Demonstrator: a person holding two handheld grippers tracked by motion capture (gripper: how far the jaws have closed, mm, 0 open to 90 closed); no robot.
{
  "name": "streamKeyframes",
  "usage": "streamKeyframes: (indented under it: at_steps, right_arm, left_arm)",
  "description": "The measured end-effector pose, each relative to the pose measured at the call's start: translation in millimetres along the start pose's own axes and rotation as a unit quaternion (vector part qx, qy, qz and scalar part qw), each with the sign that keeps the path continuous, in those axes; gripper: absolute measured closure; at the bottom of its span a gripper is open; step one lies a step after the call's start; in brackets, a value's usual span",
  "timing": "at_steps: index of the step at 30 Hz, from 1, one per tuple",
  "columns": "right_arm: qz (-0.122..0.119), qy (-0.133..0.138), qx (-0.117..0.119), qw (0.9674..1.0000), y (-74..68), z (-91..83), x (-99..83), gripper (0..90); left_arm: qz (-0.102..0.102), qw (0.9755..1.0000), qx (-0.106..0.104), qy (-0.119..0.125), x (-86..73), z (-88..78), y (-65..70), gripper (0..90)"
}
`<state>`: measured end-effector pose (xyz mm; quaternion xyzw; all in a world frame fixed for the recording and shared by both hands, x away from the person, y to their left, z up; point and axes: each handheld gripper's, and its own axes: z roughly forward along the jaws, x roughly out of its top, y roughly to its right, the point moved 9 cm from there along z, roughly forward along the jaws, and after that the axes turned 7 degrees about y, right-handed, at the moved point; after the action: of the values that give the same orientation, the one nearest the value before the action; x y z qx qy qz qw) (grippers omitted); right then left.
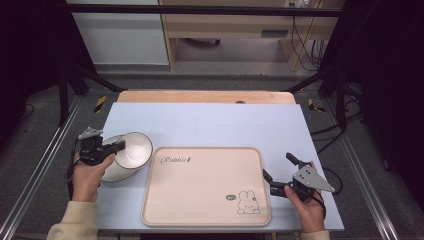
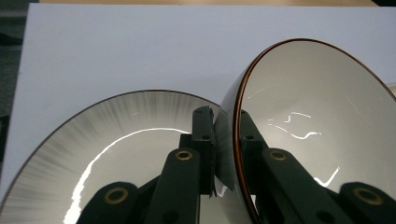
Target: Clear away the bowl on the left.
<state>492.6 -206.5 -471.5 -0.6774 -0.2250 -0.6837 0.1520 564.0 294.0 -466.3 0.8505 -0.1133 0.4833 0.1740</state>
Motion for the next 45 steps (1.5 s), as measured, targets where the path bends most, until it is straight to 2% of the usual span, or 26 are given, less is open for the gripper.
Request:
streamKeyframes:
  at_steps: [7, 21, 26, 37, 45]
  right_arm:
    - [-0.010, 0.010, -0.002, 0.9999, 1.6, -1.3, 1.9, 3.8]
    - [-0.021, 0.009, 0.002, 0.9997, 0.1, -2.3, 2.2, 4.3]
    - [-0.023, 0.008, 0.003, 0.9997, 0.2, -1.6, 1.3, 4.4]
    - [-0.025, 0.008, 0.003, 0.9997, -0.9, -1.3, 1.4, 4.4]
    - [-0.026, 0.009, 0.003, 0.9996, -1.1, -1.4, 1.5, 4.5]
  left_arm:
    - [0.006, 0.9999, -0.014, 0.002, 4.0, 0.3, 12.1, 81.9]
    - [0.023, 0.9991, -0.036, -0.005, 3.3, 9.4, 39.3, 81.9]
    - [0.028, 0.9982, -0.053, -0.006, 2.9, 15.3, 55.3, 81.9]
    - [0.031, 0.9963, -0.079, -0.011, 0.7, 23.3, 77.3, 82.0]
    - [0.046, 0.9945, -0.092, -0.021, -3.1, 30.8, 94.1, 81.9]
